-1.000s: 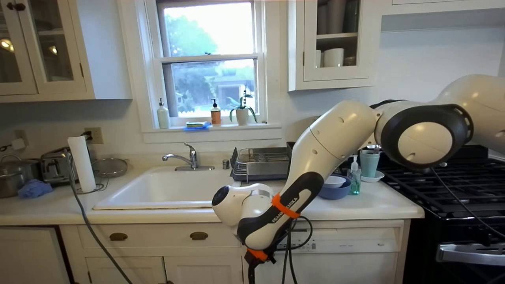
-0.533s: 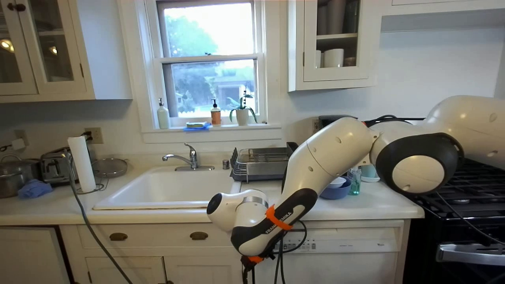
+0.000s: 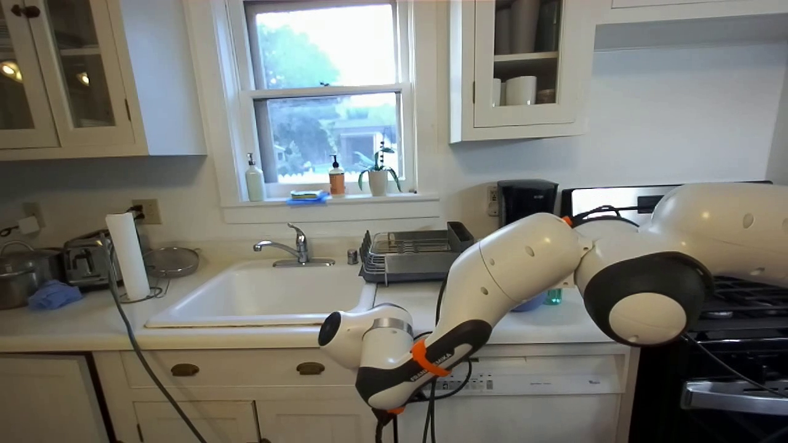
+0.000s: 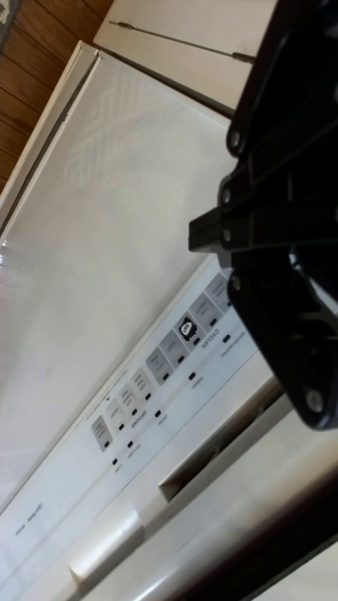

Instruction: Press a button on the dishwasher

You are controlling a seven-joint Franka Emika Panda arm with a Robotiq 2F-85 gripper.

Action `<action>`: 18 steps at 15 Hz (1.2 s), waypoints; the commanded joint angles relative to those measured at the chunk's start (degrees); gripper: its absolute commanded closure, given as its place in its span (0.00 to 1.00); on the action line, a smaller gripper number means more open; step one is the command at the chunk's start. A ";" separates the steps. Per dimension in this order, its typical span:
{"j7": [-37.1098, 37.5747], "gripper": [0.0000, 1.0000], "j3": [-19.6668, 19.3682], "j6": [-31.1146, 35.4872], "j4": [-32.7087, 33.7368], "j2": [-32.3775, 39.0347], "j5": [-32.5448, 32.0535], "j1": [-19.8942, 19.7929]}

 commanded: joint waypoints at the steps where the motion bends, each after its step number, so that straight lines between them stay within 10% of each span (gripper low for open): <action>1: -0.13 0.99 -0.28 -0.13 1.40 0.84 -0.26 0.01; 18: 0.22 0.99 -2.17 0.67 7.06 6.15 -0.86 -0.86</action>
